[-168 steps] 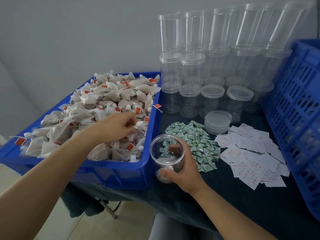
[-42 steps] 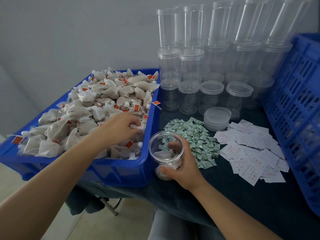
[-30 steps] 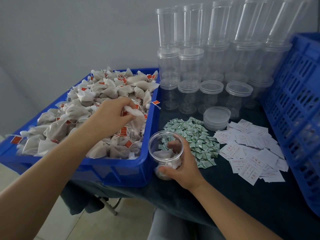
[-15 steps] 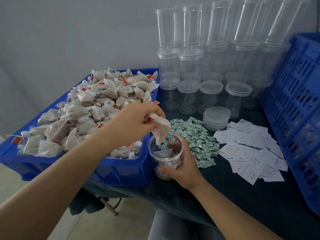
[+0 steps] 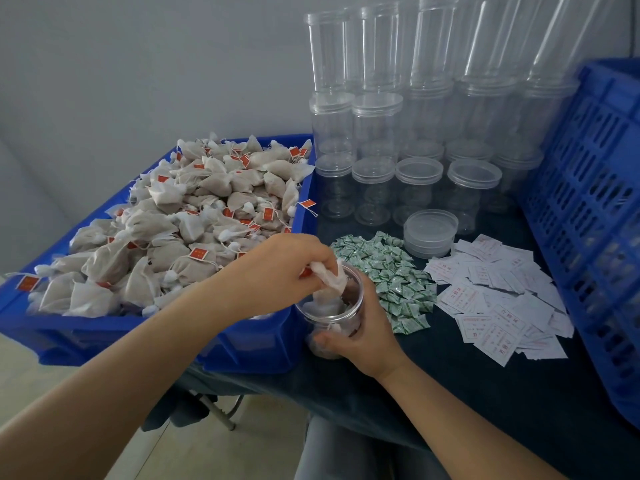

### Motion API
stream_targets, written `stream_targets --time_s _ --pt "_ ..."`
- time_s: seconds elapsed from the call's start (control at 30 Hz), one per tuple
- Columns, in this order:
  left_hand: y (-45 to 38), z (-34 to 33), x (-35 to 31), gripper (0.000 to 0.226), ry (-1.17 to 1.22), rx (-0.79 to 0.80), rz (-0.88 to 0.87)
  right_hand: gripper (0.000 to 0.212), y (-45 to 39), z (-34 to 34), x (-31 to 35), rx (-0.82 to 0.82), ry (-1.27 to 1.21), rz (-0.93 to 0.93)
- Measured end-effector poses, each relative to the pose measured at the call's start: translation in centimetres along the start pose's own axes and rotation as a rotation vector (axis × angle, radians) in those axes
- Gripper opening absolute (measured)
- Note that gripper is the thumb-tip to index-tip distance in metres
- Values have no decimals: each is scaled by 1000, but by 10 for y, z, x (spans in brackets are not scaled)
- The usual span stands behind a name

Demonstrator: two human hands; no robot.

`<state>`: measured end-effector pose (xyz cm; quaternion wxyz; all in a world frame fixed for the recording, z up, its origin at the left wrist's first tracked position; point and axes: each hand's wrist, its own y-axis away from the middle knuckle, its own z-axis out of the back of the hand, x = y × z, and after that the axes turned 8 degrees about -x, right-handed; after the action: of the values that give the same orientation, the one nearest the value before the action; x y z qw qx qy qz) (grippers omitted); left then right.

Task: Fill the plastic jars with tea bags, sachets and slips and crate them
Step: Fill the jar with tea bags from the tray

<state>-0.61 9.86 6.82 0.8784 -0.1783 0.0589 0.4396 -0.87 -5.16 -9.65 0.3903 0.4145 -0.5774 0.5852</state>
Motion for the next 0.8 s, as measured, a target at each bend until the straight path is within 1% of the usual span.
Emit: stream_targets --time_s 0.13,0.23,0.4,0.53,0.63,0.8 --pt "2 0 1 18 -32 56 78 90 1 0 1 6 19 -4" --pt "3 -3 0 20 -49 111 90 89 1 0 1 14 15 -10" --pt "1 -10 -1 12 -130 149 71 89 1 1 0 19 42 -16" --pt "-1 -14 -1 6 -268 164 23 89 1 1 0 7 59 -5" --pt "-4 -17 0 14 -388 171 -45 89 1 0 -2 5 63 -4" --pt "-13 -18 -3 24 -425 328 -78 91 1 1 -3 11 61 1"
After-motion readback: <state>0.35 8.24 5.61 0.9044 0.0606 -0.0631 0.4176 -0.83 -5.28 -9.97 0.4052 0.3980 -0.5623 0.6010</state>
